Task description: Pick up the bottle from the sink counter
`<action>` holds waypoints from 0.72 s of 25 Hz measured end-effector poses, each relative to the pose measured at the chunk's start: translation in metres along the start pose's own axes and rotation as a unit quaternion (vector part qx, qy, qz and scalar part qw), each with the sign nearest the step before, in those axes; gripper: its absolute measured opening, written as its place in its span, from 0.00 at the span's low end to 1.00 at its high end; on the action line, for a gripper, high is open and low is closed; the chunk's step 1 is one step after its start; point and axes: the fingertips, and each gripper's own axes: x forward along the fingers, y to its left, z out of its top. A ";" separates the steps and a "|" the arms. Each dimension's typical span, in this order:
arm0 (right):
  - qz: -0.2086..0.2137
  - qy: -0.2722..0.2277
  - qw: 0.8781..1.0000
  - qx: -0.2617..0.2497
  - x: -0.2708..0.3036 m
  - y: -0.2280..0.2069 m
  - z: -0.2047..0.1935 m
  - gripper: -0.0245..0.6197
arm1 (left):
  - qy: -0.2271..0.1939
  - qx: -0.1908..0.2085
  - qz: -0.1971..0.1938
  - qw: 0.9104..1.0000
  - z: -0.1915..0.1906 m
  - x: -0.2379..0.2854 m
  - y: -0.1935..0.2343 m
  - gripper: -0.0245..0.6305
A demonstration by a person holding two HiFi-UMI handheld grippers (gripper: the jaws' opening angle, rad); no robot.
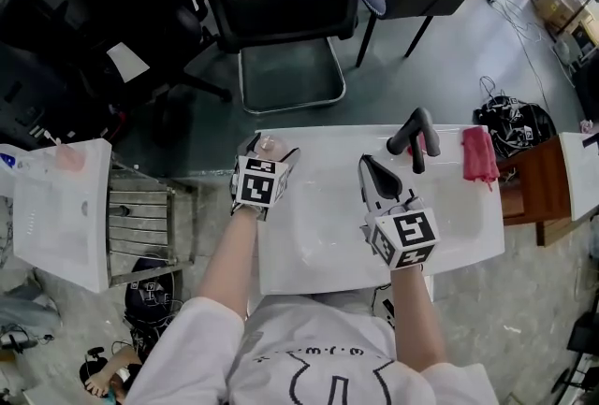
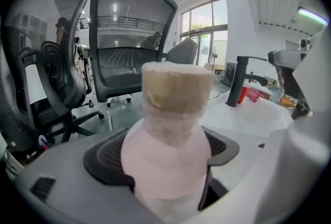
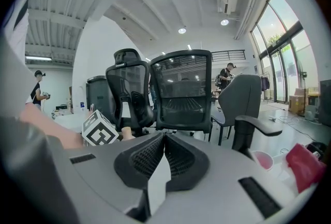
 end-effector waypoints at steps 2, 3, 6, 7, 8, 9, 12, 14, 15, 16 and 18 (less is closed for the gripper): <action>-0.003 -0.003 1.000 -0.001 -0.003 0.003 0.005 0.08 | -0.006 -0.001 -0.003 1.000 0.004 -0.007 -0.001 0.66; -0.004 -0.005 1.000 -0.002 -0.004 0.004 0.007 0.08 | -0.009 -0.003 -0.005 1.000 0.006 -0.010 -0.001 0.66; -0.005 -0.010 1.000 -0.005 -0.009 0.007 0.014 0.08 | -0.019 -0.004 -0.009 1.000 0.014 -0.019 -0.005 0.66; -0.005 -0.011 1.000 -0.006 -0.010 0.008 0.016 0.08 | -0.023 -0.003 -0.010 1.000 0.017 -0.023 -0.006 0.66; -0.004 -0.012 1.000 -0.008 -0.012 0.009 0.018 0.08 | -0.027 -0.002 -0.009 1.000 0.021 -0.027 -0.007 0.66; -0.002 -0.012 1.000 -0.010 -0.013 0.011 0.020 0.08 | -0.030 -0.001 -0.008 1.000 0.024 -0.031 -0.008 0.66; 0.002 -0.012 1.000 -0.020 -0.018 0.012 0.028 0.08 | -0.039 0.001 -0.004 0.999 0.034 -0.043 -0.010 0.66; 0.001 -0.014 1.000 -0.024 -0.021 0.009 0.034 0.08 | -0.045 0.001 0.000 0.999 0.041 -0.049 -0.010 0.66; 0.001 -0.016 1.000 -0.025 -0.023 0.007 0.038 0.08 | -0.048 0.000 0.003 0.999 0.044 -0.053 -0.010 0.66; 0.002 -0.017 0.999 -0.027 -0.024 0.005 0.041 0.08 | -0.052 -0.001 0.006 0.999 0.048 -0.056 -0.010 0.66; 0.004 -0.020 0.999 -0.030 -0.026 0.002 0.048 0.08 | -0.059 -0.003 0.011 0.998 0.056 -0.064 -0.010 0.66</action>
